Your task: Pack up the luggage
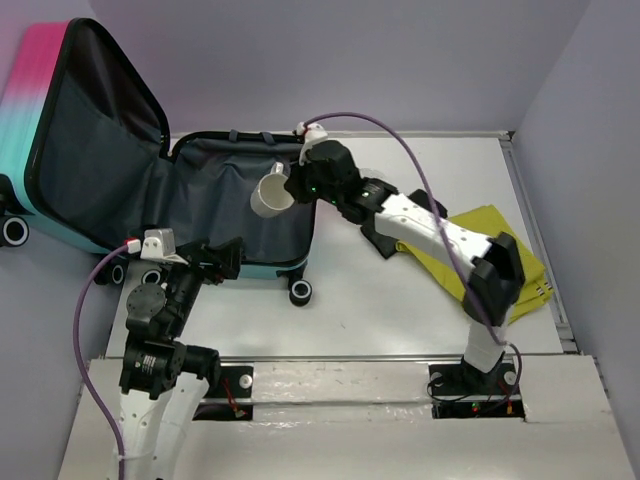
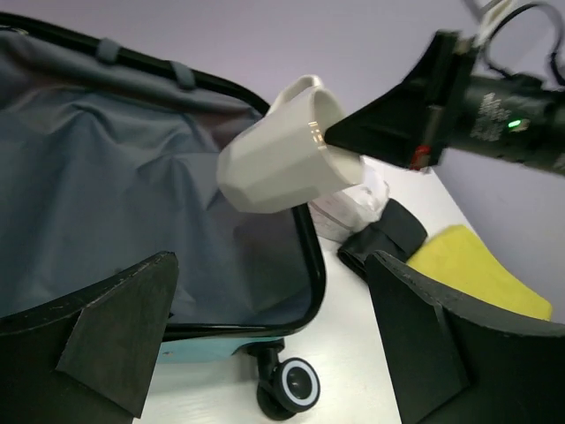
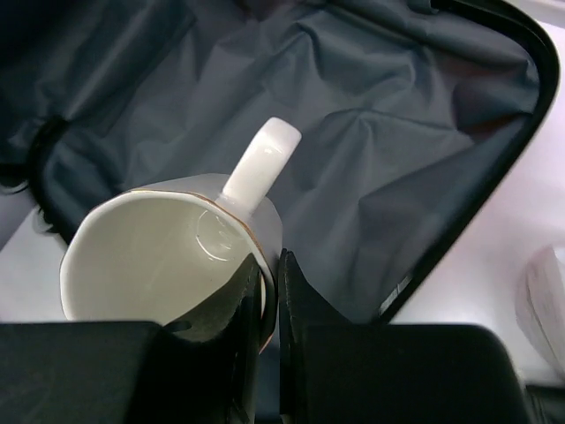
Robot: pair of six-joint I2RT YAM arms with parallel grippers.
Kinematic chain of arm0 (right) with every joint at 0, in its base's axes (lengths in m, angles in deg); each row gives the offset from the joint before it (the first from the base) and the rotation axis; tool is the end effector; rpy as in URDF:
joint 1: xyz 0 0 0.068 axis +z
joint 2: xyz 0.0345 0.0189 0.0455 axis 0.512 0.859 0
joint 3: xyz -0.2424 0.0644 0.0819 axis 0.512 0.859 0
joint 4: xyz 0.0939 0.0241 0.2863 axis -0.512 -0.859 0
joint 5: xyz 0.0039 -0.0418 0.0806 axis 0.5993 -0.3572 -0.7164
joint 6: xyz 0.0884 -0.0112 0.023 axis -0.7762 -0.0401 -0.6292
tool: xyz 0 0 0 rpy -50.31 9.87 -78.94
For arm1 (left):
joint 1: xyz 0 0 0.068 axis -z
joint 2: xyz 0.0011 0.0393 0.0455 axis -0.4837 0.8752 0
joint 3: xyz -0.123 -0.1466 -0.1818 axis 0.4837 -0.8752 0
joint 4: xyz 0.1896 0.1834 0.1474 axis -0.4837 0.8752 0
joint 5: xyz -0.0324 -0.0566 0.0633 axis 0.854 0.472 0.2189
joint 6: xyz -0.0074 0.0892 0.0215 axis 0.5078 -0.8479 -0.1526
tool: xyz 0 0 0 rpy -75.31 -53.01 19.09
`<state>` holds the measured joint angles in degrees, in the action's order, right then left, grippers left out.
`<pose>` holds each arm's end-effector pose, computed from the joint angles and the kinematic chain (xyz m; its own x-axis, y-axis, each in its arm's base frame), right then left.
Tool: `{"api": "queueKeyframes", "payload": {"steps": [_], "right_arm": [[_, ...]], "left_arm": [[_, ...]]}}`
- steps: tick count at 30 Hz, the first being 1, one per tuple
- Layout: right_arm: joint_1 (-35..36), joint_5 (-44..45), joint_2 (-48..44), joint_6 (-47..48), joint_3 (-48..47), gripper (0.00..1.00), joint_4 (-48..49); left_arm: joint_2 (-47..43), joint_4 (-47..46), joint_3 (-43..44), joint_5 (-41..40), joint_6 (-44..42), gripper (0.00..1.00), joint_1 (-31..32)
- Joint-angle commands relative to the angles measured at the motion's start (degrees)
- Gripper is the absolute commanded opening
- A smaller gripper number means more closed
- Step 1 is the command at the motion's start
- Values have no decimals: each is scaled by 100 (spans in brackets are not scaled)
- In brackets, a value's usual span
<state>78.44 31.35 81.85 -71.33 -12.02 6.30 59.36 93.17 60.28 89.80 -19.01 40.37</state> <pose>0.3475 0.3687 0.3468 -0.4079 -0.0186 -0.9128 -0.5778 0.7794 0.2424 0.1719 -0.0477 0.3541 0.0346 -0.3866 -0.9216 0.3848 0.8562 -0.3447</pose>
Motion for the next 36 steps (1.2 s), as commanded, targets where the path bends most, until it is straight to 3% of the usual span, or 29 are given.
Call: {"api": "queueKeyframes", "payload": {"steps": [1, 9, 17, 18, 20, 21, 22, 25, 31, 36], "right_arm": [[79, 838, 1065, 308, -863, 7, 1506], [342, 2016, 2894, 1249, -2577, 7, 2367], [1133, 2571, 3484, 2110, -2045, 8, 3160], [1186, 2631, 3389, 2119, -1921, 14, 3203], [1248, 2650, 3222, 2023, -1525, 37, 3204], [1248, 2615, 2960, 1962, -1385, 55, 3204], [1248, 2588, 2800, 1926, -1253, 65, 3195], [1248, 2535, 2213, 2005, -988, 83, 2950], [959, 1983, 938, 1550, -462, 82, 1834], [-365, 1341, -143, 478, 470, 84, 771]], "left_arm": [[-57, 138, 289, -721, 118, 99, -81], [57, 120, 298, -625, 66, 99, -89], [48, 120, 289, -607, 57, 99, -142], [48, 120, 289, -607, 74, 99, -151], [57, 120, 289, -607, 66, 99, -160], [57, 120, 289, -607, 74, 99, -160], [57, 111, 289, -616, 74, 99, -160], [48, 129, 298, -634, 83, 99, -177], [48, 120, 289, -599, 83, 99, -177], [30, 67, 263, -493, 74, 99, -169]]}}
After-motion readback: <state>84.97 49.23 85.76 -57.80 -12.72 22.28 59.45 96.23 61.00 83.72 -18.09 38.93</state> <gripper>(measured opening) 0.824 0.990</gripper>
